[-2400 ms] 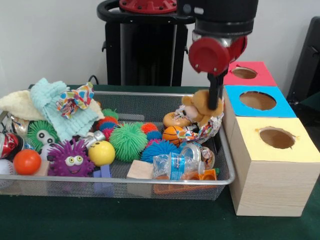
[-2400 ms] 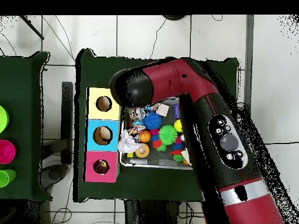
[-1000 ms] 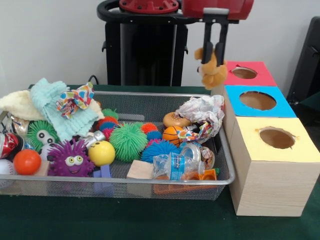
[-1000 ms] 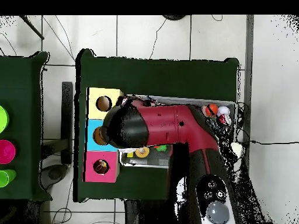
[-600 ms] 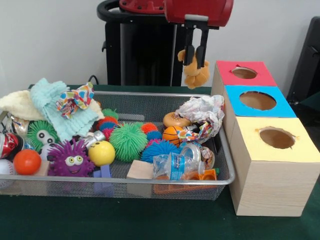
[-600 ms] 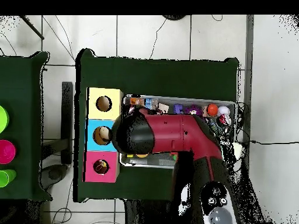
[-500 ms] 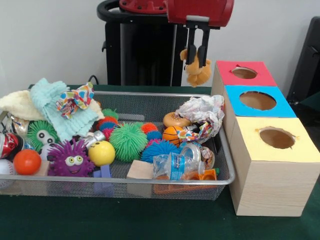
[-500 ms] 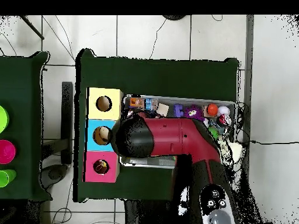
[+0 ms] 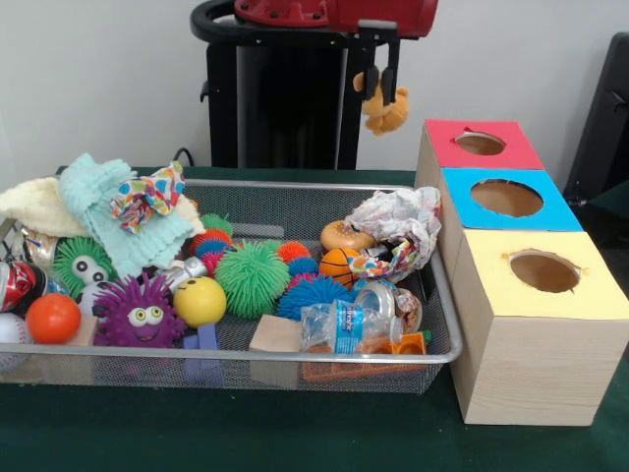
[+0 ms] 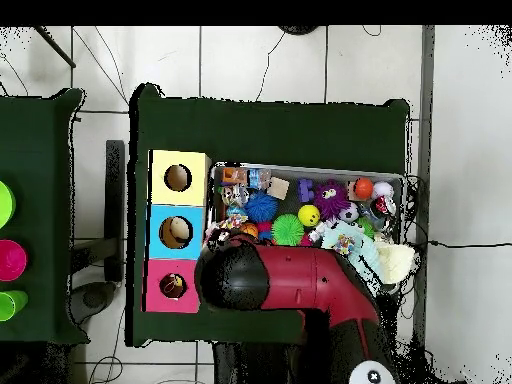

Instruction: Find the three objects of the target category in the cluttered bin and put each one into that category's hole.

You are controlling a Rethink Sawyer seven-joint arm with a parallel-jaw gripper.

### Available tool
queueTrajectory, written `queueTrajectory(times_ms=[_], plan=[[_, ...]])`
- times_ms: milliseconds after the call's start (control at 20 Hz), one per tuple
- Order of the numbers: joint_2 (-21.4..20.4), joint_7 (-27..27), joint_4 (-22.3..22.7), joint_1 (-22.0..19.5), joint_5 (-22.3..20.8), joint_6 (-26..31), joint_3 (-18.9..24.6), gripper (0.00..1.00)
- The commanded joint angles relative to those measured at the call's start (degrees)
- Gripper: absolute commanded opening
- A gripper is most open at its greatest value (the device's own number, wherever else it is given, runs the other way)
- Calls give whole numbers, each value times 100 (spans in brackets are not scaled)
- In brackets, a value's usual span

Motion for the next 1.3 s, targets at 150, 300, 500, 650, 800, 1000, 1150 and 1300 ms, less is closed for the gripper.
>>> queueTrajectory(times_ms=[150, 300, 500, 650, 800, 1000, 1150, 1300], plan=[[59, -23, 1037, -156, -184, -431, 253, 0], [186, 71, 1113, -106, -404, -771, 193, 0], [277, 275, 1272, 37, -393, -1013, 203, 0], [293, 690, 1459, 320, -233, -1176, 104, 0], [182, 917, 1477, 600, -157, -1088, -90, 0], [121, 1252, 1377, 1049, 3, -961, -344, 0], [107, 1371, 1316, 1305, 124, -890, -503, 0], [129, 1447, 1155, 1554, 169, -766, -701, 0]])
